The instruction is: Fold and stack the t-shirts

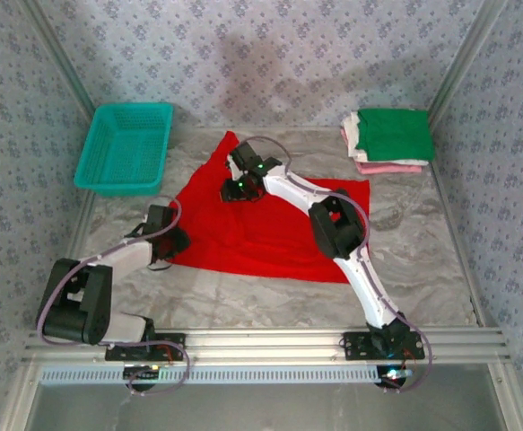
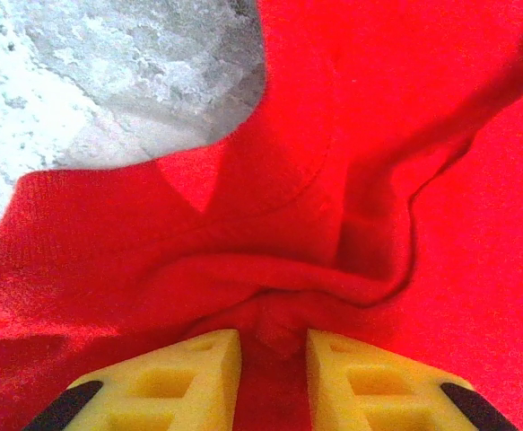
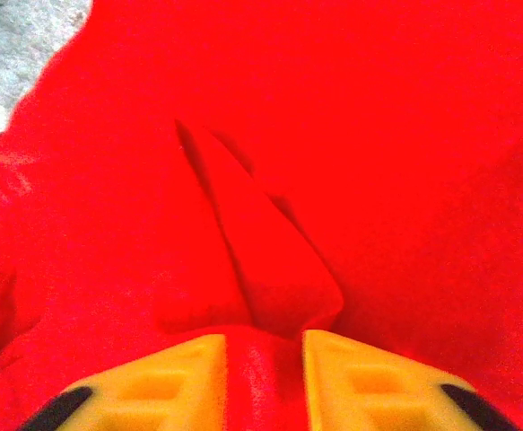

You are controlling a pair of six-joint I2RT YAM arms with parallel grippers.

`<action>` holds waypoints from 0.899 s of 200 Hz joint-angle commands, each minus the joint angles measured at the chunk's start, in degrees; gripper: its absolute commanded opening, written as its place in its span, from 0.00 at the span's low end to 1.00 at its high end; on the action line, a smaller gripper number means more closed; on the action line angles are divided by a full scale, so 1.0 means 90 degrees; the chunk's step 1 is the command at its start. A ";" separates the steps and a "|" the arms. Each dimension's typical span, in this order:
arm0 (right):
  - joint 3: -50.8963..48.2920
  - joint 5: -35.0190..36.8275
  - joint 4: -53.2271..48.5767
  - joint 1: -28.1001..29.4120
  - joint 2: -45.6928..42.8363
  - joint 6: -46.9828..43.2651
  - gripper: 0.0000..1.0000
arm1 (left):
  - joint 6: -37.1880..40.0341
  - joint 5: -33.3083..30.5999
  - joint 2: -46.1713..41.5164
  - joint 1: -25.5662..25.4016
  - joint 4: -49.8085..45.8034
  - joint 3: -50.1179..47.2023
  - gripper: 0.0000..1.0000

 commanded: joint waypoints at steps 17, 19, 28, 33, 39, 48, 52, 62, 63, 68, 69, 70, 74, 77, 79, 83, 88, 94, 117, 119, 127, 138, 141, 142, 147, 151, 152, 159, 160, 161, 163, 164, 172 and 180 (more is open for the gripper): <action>0.0199 0.0168 -0.0246 -0.0148 0.0187 0.0151 0.06 | -0.0296 0.0196 -0.0341 0.0047 -0.0926 -0.0455 0.27; 0.0193 0.0190 -0.0250 -0.0150 0.0187 0.0150 0.05 | -0.0300 0.0202 -0.0360 0.0047 -0.0943 -0.0464 0.27; 0.0175 0.0230 -0.0276 -0.0160 0.0177 0.0165 0.04 | -0.0352 0.0214 -0.0462 0.0049 -0.1102 -0.0515 0.27; 0.0175 0.0259 -0.0285 -0.0164 0.0184 0.0173 0.04 | -0.0396 0.0215 -0.0521 0.0045 -0.1190 -0.0548 0.27; 0.0172 0.0303 -0.0291 -0.0174 0.0184 0.0191 0.04 | -0.0462 0.0244 -0.0601 0.0047 -0.1277 -0.0595 0.27; 0.0153 0.0357 -0.0291 -0.0197 0.0153 0.0216 0.01 | -0.0554 0.0313 -0.0725 0.0057 -0.1419 -0.0681 0.27; 0.0130 0.0369 -0.0291 -0.0203 0.0136 0.0225 0.00 | -0.0601 0.0334 -0.0779 0.0060 -0.1490 -0.0718 0.27; 0.0028 0.0397 -0.0221 -0.0236 0.0082 0.0260 0.00 | -0.0710 0.0378 -0.0944 0.0067 -0.1616 -0.0821 0.27; 0.0019 0.0398 -0.0212 -0.0239 0.0081 0.0263 0.00 | -0.0711 0.0379 -0.0960 0.0067 -0.1621 -0.0834 0.27; -0.0012 0.0402 -0.0178 -0.0250 0.0057 0.0289 0.00 | -0.0759 0.0359 -0.1059 0.0067 -0.1670 -0.0900 0.27; -0.0021 0.0405 -0.0171 -0.0251 0.0053 0.0292 0.00 | -0.0765 0.0355 -0.1076 0.0067 -0.1677 -0.0913 0.27; -0.0026 0.0407 -0.0167 -0.0256 0.0052 0.0299 0.00 | -0.0777 0.0343 -0.1094 0.0067 -0.1686 -0.0924 0.27; -0.0046 0.0409 -0.0139 -0.0271 0.0045 0.0318 0.00 | -0.0815 0.0305 -0.1172 0.0067 -0.1712 -0.0980 0.27; -0.0063 0.0414 -0.0119 -0.0280 0.0047 0.0344 0.00 | -0.0837 0.0267 -0.1222 0.0074 -0.1721 -0.1029 0.27; -0.0068 0.0418 -0.0104 -0.0286 0.0049 0.0359 0.00 | -0.0843 0.0257 -0.1264 0.0076 -0.1723 -0.1059 0.27; -0.0077 0.0424 -0.0083 -0.0303 0.0041 0.0384 0.00 | -0.0853 0.0250 -0.1332 0.0090 -0.1709 -0.1115 0.26; -0.0079 0.0443 -0.0068 -0.0315 0.0042 0.0419 0.00 | -0.0877 0.0254 -0.1426 0.0113 -0.1671 -0.1176 0.26; -0.0079 0.0458 -0.0057 -0.0323 0.0032 0.0451 0.00 | -0.0921 0.0228 -0.1524 0.0134 -0.1681 -0.1221 0.26; -0.0070 0.0404 0.0008 -0.0350 -0.0066 0.0518 0.00 | -0.1009 0.0019 -0.1828 0.0152 -0.1749 -0.1282 0.27; -0.0062 0.0388 0.0011 -0.0350 -0.0074 0.0520 0.00 | -0.1006 -0.0001 -0.1845 0.0154 -0.1764 -0.1278 0.27; -0.0024 0.0295 -0.0012 -0.0357 -0.0108 0.0530 0.02 | -0.0952 -0.0070 -0.1905 0.0173 -0.1817 -0.1228 0.29; -0.0013 0.0150 -0.0122 -0.0359 -0.0198 0.0539 0.24 | -0.0801 -0.0175 -0.1959 0.0182 -0.1938 -0.1056 0.32; -0.0035 0.0137 -0.0120 -0.0373 -0.0246 0.0539 0.28 | -0.0734 -0.0197 -0.1969 0.0178 -0.1962 -0.0993 0.33; -0.0043 0.0132 -0.0117 -0.0376 -0.0264 0.0534 0.29 | -0.0723 -0.0197 -0.1970 0.0181 -0.1965 -0.0974 0.33; -0.0138 0.0126 -0.0081 -0.0378 -0.0367 0.0528 0.31 | -0.0615 -0.0215 -0.1981 0.0184 -0.2002 -0.0858 0.34; -0.0224 0.0128 -0.0059 -0.0388 -0.0470 0.0531 0.32 | -0.0522 -0.0216 -0.1986 0.0184 -0.2046 -0.0751 0.36; -0.0235 0.0127 -0.0053 -0.0393 -0.0498 0.0526 0.33 | -0.0495 -0.0226 -0.1984 0.0184 -0.2060 -0.0711 0.36; -0.0420 0.0147 -0.0029 -0.0417 -0.0712 0.0502 0.36 | -0.0354 -0.0263 -0.1981 0.0183 -0.2169 -0.0501 0.37; -0.0450 0.0151 -0.0028 -0.0422 -0.0751 0.0491 0.36 | -0.0338 -0.0269 -0.1981 0.0184 -0.2191 -0.0464 0.38; -0.0484 0.0158 -0.0027 -0.0425 -0.0790 0.0491 0.36 | -0.0320 -0.0281 -0.1981 0.0184 -0.2206 -0.0426 0.38; -0.0551 0.0175 -0.0020 -0.0434 -0.0861 0.0479 0.37 | -0.0289 -0.0303 -0.1981 0.0179 -0.2237 -0.0373 0.38; -0.0584 0.0185 -0.0019 -0.0436 -0.0899 0.0470 0.38 | -0.0266 -0.0318 -0.1981 0.0182 -0.2254 -0.0337 0.38; -0.0924 0.0295 0.0022 -0.0473 -0.1250 0.0327 0.39 | -0.0113 -0.0400 -0.1981 0.0179 -0.2348 -0.0094 0.39; -0.1452 0.0460 0.0143 -0.0540 -0.1648 0.0319 0.40 | 0.0020 -0.0527 -0.1981 0.0179 -0.2382 0.0145 0.40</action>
